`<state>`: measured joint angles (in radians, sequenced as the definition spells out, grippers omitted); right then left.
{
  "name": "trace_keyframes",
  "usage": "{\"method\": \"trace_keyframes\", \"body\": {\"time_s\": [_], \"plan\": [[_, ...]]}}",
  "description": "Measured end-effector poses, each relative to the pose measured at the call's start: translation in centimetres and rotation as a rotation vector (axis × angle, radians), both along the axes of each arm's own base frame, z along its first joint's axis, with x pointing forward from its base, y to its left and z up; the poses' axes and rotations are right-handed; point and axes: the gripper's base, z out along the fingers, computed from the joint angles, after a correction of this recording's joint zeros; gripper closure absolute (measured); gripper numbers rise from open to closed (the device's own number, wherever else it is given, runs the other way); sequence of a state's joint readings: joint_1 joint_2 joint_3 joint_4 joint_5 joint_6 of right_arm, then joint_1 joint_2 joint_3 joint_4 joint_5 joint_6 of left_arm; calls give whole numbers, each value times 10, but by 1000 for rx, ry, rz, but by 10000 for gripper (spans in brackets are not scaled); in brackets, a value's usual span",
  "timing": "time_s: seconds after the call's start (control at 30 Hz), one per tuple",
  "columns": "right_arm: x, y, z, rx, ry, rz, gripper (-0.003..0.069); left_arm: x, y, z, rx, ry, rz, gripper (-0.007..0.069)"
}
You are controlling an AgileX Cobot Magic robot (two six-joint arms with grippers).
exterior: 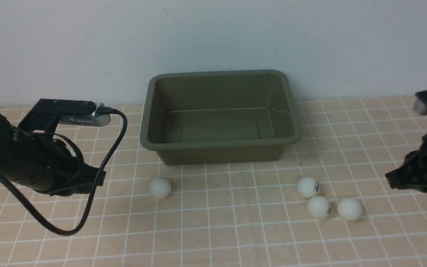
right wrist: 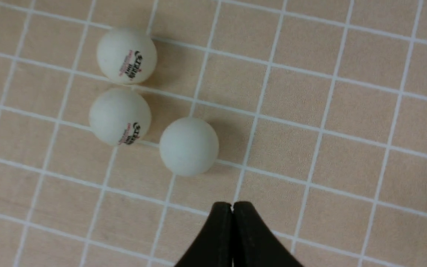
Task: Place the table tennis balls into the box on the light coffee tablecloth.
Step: 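Reach for and grasp a ping pong ball on the table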
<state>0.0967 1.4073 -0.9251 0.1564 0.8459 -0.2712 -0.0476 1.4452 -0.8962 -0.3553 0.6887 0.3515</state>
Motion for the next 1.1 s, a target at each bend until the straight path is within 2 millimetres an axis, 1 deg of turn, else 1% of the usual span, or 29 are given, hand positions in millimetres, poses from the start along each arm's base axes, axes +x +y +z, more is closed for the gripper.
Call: {"method": "trace_keyframes", "body": {"time_s": [0.13, 0.2, 0.23, 0.27, 0.3, 0.33, 0.43, 0.5, 0.53, 0.63, 0.77, 0.83, 0.87, 0.9, 0.93, 1.03, 1.1], "plan": [[18, 8, -14, -64, 38, 11, 675, 9, -7, 2, 7, -45, -16, 693], [29, 11, -21, -70, 73, -7, 675, 14, -17, 6, 7, -71, -45, 693], [30, 11, -22, -69, 77, -9, 675, 15, -20, 7, 7, -75, -55, 693], [34, 11, -26, -71, 113, -23, 673, 17, -28, 7, 8, -81, -82, 693], [35, 11, -27, -71, 117, -25, 673, 17, -28, 7, 9, -81, -83, 693], [37, 12, -29, -74, 149, -30, 671, 18, -37, 7, 14, -83, -115, 693], [40, 13, -30, -68, 180, -34, 652, 19, -50, 3, 20, -81, -161, 692], [42, 14, -28, -55, 176, -38, 638, 19, -52, 1, 21, -76, -167, 692], [44, 17, -25, -23, 169, -48, 608, 20, -54, -2, 22, -64, -172, 690], [46, 21, -21, 26, 162, -54, 549, 22, -55, -7, 24, -56, -170, 676], [46, 26, -20, 81, 167, -52, 425, 26, -55, -13, 28, -45, -169, 626], [46, 26, -20, 87, 167, -52, 371, 28, -56, -14, 29, -44, -168, 603], [46, 26, -20, 90, 168, -53, 333, 28, -56, -15, 30, -43, -168, 580], [46, 26, -20, 90, 168, -53, 321, 28, -56, -15, 30, -43, -168, 577], [46, 26, -20, 90, 167, -54, 284, 29, -56, -16, 30, -40, -167, 552], [49, 27, -26, 87, 174, -56, 235, 30, -56, -16, 31, -51, -163, 520], [51, 27, -30, 85, 183, -57, 228, 31, -56, -16, 31, -65, -159, 510]]}}
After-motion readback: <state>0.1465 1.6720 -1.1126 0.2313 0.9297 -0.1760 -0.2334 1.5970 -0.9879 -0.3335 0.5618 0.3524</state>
